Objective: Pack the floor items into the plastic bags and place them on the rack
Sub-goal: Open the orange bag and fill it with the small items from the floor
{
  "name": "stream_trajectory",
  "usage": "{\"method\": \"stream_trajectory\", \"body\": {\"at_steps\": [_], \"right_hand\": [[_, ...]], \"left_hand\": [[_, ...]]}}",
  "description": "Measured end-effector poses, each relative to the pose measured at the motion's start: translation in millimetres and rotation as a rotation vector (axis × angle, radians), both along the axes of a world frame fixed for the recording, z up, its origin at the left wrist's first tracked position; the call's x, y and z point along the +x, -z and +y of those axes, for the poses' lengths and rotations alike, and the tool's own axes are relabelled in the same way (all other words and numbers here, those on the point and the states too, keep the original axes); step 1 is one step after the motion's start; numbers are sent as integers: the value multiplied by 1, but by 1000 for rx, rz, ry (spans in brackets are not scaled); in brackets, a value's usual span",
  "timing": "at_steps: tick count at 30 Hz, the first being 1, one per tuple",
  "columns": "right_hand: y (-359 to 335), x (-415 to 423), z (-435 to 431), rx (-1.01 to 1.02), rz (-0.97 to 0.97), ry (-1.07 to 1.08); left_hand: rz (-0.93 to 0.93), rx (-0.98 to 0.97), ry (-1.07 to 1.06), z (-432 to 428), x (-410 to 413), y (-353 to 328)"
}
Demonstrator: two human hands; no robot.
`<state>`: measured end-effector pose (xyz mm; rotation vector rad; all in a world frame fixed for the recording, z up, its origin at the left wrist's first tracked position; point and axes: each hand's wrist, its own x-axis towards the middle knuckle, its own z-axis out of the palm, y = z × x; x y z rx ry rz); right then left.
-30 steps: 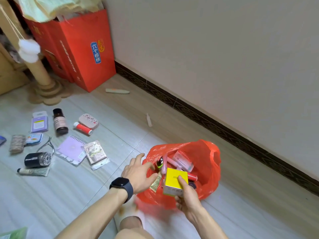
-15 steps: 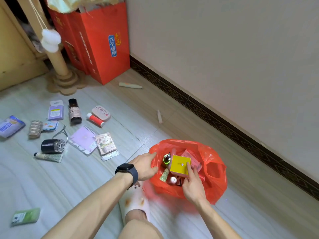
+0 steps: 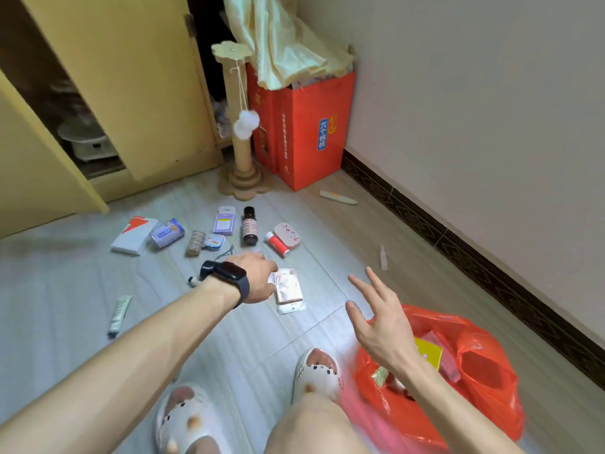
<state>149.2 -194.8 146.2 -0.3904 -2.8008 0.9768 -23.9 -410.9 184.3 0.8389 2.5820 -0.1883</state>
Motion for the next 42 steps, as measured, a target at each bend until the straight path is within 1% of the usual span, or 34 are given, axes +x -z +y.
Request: {"method": "stream_trajectory", "body": {"at_steps": [3,7,11,14,16,19,20,23,27,31,33,35,39,42], "right_hand": [[3,-32,-25,35,-24,-103],[30,-74,-55,120,-164,-217],[80,-122,-84,175,-409,-274],[123,-151,-94,214,-587,-280],[152,-170,-99,222,-673,-253],[187,-190,-107,220,-706,-188],[197,-194,-111,225,-702,-161],[219,-200,-116,305,-646,-100],[231,-201,-110,337,-577,-40],[227,-199,-103,330,-628,-50],[217,-197,-96,236,-709,-57],[198,-189,-91,60,-733,-8],[139,-149,-88,-361,-536,88],[92,-100,-76,-768,-408,190]], "left_hand": [[49,3,-93,-60,-12,-13],[12,-13,-274,-139,-19,4],[-115,-52,-449,-205,-19,63],[-231,-31,-599,-228,-8,120],[-323,4,-707,-233,2,158],[-400,84,-873,-237,19,207],[-389,87,-900,-237,25,221],[-266,103,-880,-240,34,251],[-241,144,-876,-239,14,263],[-256,221,-874,-231,-17,255],[-242,288,-862,-220,-33,243],[-222,350,-814,-206,-49,223],[-175,437,-656,-176,-74,174],[-141,468,-507,-145,-93,128]]}}
